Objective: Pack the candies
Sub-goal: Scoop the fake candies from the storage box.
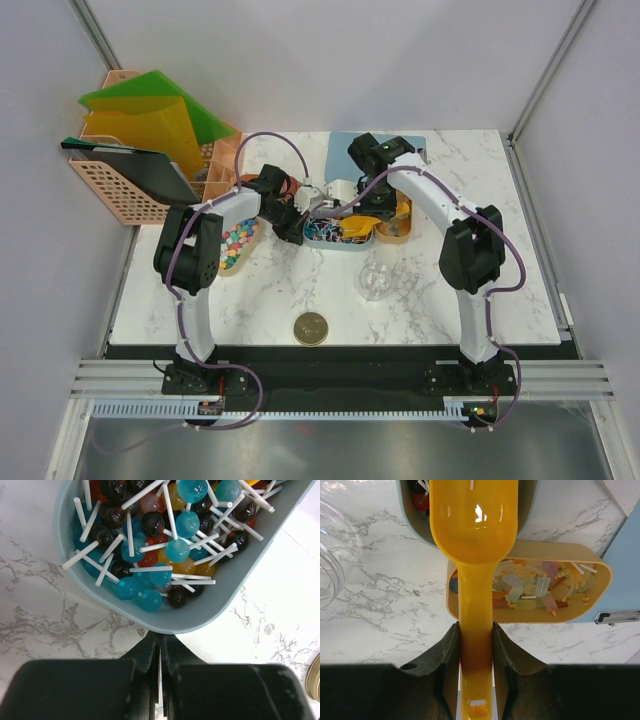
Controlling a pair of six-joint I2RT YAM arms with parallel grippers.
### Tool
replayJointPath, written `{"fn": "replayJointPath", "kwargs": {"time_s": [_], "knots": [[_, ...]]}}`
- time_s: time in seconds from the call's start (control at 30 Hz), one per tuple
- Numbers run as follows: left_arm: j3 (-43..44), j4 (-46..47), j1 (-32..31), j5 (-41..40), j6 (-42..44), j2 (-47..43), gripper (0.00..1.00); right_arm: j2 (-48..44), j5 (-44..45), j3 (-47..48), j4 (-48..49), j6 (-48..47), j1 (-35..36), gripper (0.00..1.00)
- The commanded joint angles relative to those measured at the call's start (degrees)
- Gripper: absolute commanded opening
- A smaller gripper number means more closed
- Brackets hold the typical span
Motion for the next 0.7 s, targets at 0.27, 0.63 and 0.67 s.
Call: {"fn": "replayJointPath", "kwargs": {"time_s": [0.27, 0.63, 0.67], "knots": [[1.8, 1.4, -1.3, 2.3, -2.1, 0.2, 0.02, 0.0, -2.7, -5.2, 2.9, 2.2, 0.6, 0.00], [2.7, 1.2, -1.2, 2.2, -1.7, 1.0, 0.02, -2.8, -5.1, -13.4, 10.3, 4.5, 0.0, 0.00], [2.8, 1.1, -1.2, 2.3, -1.7, 1.0, 0.02, -2.6, -5.0, -13.0, 10.3, 4.7, -0.1, 0.00]]}}
